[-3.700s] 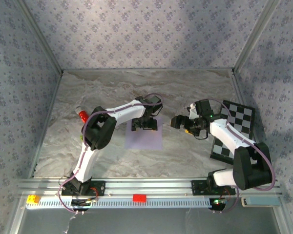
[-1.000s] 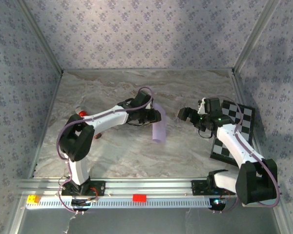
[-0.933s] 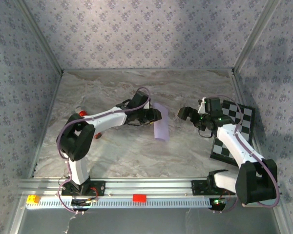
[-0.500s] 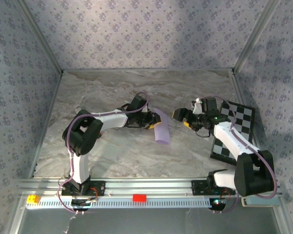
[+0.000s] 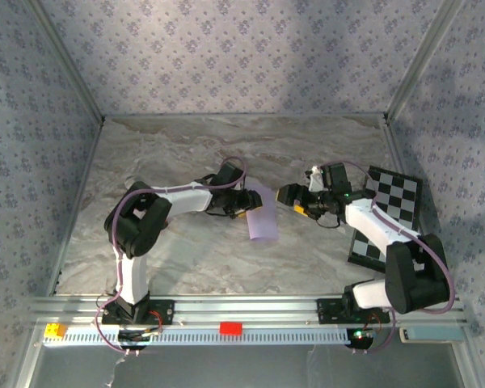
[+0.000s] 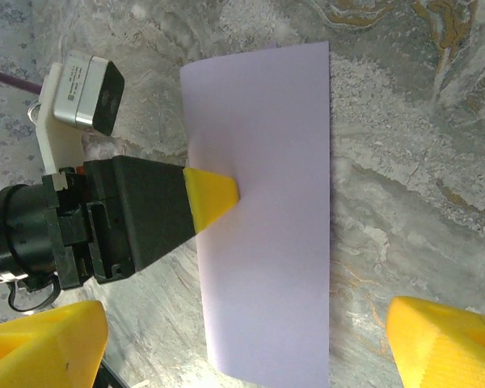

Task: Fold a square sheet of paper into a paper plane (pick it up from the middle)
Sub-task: First fold in half a square sheet of paper at the center of the table.

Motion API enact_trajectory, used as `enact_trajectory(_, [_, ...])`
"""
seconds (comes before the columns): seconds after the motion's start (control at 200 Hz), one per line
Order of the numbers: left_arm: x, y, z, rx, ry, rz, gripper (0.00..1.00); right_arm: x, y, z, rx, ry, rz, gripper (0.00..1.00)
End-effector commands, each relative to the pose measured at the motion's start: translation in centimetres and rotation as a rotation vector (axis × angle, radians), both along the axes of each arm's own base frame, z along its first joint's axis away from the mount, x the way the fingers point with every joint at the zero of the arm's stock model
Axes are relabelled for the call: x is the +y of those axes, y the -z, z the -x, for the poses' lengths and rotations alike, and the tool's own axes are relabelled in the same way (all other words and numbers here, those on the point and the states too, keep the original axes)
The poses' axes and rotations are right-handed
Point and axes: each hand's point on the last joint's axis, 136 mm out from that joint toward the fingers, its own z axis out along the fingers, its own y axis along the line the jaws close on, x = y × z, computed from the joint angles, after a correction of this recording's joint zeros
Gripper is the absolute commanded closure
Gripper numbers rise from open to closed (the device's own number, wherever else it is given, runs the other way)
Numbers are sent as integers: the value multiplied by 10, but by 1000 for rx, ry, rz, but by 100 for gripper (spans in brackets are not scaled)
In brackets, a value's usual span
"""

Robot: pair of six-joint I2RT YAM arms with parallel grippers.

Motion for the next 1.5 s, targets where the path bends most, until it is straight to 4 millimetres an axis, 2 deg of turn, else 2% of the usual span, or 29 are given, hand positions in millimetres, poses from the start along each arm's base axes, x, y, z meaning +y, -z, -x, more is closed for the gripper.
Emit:
enact_trajectory(0.0, [18,2,-3,-40,-22,-103,38,3,6,2,9,-21,-5,10])
enact_trajectory(0.38, [41,2,-2,-76,-74,-213,42,10,14,2,30,-48,-30,15])
enact_trajectory(0.67, [35,13,3,-36,-8,-263,45,16,19,2,37,-73,-42,19])
enact_trajectory(0.745, [35,15,4,-28,0,-277,49,18,21,4,46,-81,-47,21])
enact_trajectory(1.014, [40,20,5,-9,6,-339,49,19,28,4,67,-87,-46,27])
enact_trajectory(1.179, [39,21,5,-7,16,-351,49,23,32,8,91,-111,-66,35])
enact_trajectory(1.374, [42,25,4,-7,24,-406,47,23,36,9,102,-111,-55,36])
enact_trajectory(1.494, [44,29,5,-6,35,-450,47,26,37,11,110,-130,-67,48])
